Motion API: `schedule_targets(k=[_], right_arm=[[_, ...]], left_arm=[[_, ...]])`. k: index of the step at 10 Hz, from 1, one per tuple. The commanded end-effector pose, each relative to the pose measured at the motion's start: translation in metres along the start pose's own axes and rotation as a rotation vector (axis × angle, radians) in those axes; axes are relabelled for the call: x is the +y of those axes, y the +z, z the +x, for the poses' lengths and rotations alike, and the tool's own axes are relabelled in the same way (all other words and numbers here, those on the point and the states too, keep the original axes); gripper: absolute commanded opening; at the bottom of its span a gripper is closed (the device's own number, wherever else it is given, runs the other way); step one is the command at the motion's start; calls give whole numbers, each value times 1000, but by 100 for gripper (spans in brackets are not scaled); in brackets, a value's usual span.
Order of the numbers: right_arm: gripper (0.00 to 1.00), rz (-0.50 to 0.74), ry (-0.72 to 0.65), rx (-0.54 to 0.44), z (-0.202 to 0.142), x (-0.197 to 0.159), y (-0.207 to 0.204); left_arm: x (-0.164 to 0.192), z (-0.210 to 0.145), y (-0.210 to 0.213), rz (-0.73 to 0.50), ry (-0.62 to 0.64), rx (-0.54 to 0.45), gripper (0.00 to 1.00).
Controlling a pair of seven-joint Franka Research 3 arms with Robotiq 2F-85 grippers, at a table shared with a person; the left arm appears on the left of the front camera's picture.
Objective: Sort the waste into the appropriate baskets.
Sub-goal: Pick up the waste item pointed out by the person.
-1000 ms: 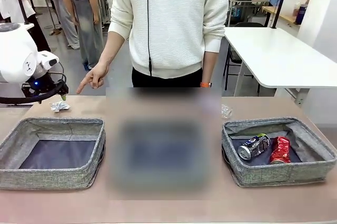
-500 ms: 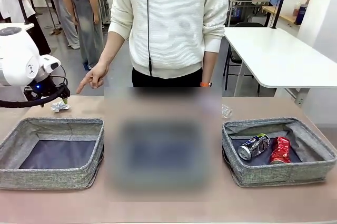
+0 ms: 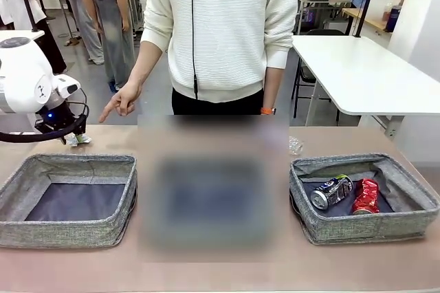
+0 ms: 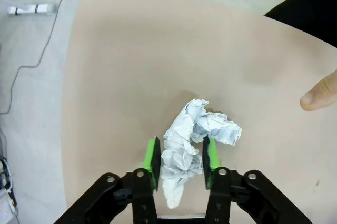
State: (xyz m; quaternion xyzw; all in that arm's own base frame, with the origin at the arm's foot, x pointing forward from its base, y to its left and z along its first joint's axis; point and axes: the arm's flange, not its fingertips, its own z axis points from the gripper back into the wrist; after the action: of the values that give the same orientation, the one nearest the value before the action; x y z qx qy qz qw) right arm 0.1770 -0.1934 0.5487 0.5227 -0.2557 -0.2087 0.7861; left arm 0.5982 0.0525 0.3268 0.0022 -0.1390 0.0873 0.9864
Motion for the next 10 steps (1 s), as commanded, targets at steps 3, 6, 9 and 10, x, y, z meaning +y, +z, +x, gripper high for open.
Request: schedule_targets(k=[3, 6, 9, 10], right_arm=[[100, 12, 20, -5, 1, 0, 2], [100, 12, 20, -5, 1, 0, 2], [100, 12, 20, -5, 1, 0, 2], [100, 12, 20, -5, 1, 0, 2]], left_arm=[[-3, 2, -2, 9, -16, 8, 0], [-5, 1, -2, 7, -17, 8, 0], [-6, 1, -2, 15, -10, 9, 0], [-6, -3, 7, 49, 21, 8, 0]])
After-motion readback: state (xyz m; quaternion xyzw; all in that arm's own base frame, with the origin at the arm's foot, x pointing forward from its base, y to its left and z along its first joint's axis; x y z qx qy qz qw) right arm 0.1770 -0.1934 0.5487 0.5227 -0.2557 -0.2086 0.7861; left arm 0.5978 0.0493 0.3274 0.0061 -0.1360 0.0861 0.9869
